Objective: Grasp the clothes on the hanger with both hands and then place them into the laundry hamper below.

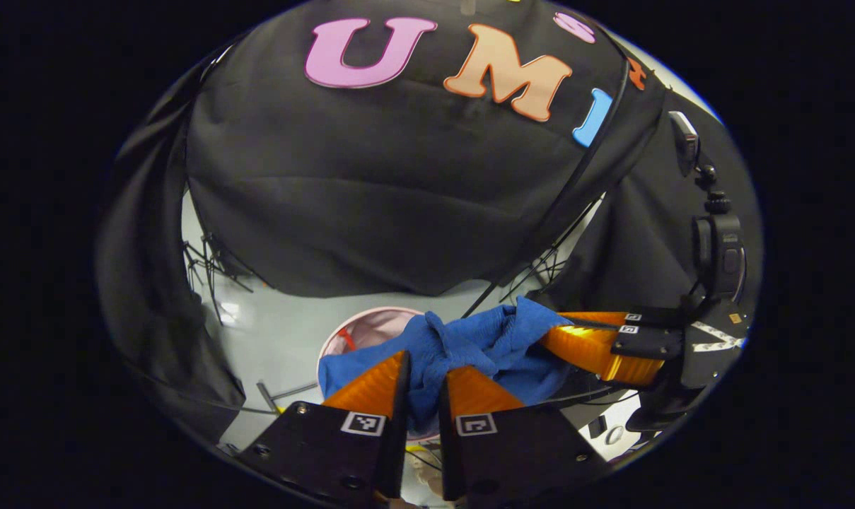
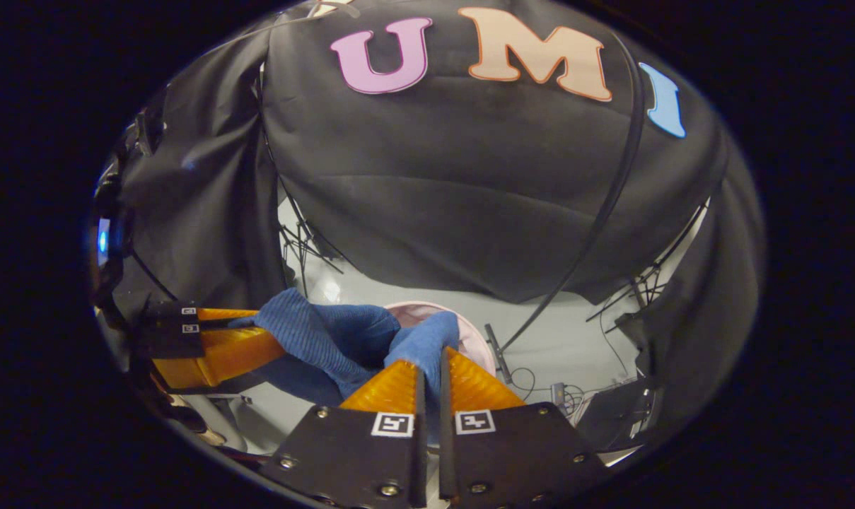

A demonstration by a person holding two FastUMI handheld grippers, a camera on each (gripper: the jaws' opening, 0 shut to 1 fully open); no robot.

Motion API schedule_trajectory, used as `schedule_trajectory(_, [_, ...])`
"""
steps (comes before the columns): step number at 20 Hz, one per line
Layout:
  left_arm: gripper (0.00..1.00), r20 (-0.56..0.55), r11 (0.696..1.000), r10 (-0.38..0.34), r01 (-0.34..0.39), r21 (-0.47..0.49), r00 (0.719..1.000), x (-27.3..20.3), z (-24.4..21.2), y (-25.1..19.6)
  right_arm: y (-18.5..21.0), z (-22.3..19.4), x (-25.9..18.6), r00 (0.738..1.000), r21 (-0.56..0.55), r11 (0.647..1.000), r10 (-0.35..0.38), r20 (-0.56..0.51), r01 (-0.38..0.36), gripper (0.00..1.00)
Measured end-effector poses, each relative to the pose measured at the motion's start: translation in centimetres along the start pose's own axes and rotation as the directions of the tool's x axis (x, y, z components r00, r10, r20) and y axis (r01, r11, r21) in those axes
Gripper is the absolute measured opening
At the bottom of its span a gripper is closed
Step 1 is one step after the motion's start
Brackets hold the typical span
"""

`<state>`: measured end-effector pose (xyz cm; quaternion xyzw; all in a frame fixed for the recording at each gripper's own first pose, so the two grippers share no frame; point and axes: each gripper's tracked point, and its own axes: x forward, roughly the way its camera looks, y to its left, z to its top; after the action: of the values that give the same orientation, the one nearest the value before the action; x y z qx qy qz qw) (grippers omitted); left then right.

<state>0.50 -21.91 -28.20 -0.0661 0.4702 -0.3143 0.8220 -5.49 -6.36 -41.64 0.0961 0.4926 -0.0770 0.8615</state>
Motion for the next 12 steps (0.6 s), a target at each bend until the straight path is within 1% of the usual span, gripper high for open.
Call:
schedule_trajectory(1, [0.28, -0.008, 1.000, -0.004, 0.004, -0.012, 1.000, -0.2, -0.2, 0.0, 0.0, 0.2, 0.0, 1.000, 0.002, 1.000, -0.002, 0.004, 0.002, 0.10])
schedule_trajectory(2, [0.21, -0.005, 1.000, -0.008, 0.008, -0.022, 1.000, -0.4, -0.1, -0.1, -0.1, 0.3, -0.1, 1.000, 0.001, 1.000, -0.004, 0.009, 0.004, 0.10])
schedule_trajectory(3, [0.30, -0.003, 1.000, -0.008, 0.008, -0.028, 1.000, -0.1, -0.4, 0.1, -0.1, 0.4, -0.3, 1.000, -0.002, 1.000, -0.004, 0.013, 0.004, 0.10])
schedule_trajectory(9, [0.30, 0.025, 0.999, 0.002, -0.002, -0.034, 1.000, -0.4, 0.5, 0.1, 0.5, 1.4, -1.0, 0.999, -0.015, 1.000, 0.006, 0.042, -0.006, 0.10])
schedule_trajectory(12, [0.30, 0.051, 1.000, 0.011, -0.010, -0.016, 0.999, -1.1, 1.4, 0.1, 1.0, 2.8, -1.8, 0.997, -0.023, 1.000, 0.015, 0.080, -0.013, 0.10])
